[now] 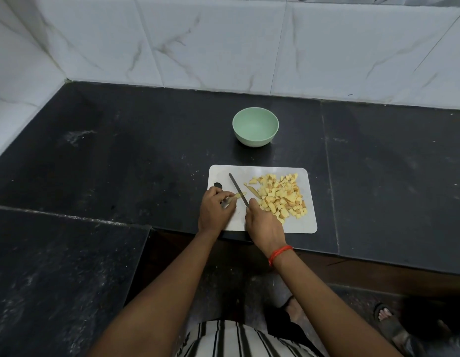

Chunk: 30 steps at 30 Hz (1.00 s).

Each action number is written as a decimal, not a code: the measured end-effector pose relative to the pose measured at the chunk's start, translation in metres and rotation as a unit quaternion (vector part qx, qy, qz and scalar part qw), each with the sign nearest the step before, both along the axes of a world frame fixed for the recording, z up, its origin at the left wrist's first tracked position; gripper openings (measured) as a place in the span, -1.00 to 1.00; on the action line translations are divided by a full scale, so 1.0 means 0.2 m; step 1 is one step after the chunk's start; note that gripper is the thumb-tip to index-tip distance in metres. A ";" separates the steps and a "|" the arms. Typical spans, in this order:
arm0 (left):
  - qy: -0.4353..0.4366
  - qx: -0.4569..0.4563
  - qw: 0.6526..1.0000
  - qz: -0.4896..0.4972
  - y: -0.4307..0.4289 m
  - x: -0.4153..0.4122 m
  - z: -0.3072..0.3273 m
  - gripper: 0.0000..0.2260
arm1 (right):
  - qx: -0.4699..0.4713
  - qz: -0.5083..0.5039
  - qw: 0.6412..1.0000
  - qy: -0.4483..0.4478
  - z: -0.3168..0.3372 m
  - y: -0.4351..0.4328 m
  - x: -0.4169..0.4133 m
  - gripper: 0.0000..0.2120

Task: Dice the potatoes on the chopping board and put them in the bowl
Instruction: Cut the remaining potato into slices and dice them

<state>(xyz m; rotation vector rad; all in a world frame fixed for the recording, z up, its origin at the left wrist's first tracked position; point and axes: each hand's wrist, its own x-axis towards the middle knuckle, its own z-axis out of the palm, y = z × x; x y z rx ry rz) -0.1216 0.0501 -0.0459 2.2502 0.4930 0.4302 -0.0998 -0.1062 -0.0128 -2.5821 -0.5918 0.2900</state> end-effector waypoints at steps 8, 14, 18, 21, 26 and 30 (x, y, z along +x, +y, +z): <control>-0.002 0.002 1.000 0.000 0.01 0.01 -0.02 -0.86 | -0.026 -0.007 1.000 -0.013 -0.02 -0.32 -0.30 -0.87; -0.001 -0.014 1.000 0.010 0.00 0.00 -0.03 -0.80 | 0.036 -0.018 0.998 -0.043 0.00 -0.18 -0.15 -0.86; 0.011 -0.012 1.000 0.009 0.00 0.01 -0.02 -0.86 | 0.021 -0.014 0.999 -0.027 0.01 -0.01 -0.03 -0.85; 0.010 -0.010 1.000 0.008 0.01 0.00 -0.02 -0.86 | 0.011 -0.013 1.000 -0.021 0.00 0.02 -0.01 -0.85; 0.004 -0.002 1.000 0.006 0.00 0.01 -0.02 -0.85 | -0.011 -0.005 1.000 -0.024 -0.01 0.02 -0.01 -0.84; 0.000 0.011 1.000 0.005 0.00 0.00 -0.02 -0.86 | -0.038 -0.001 0.999 -0.017 0.01 0.01 -0.04 -0.91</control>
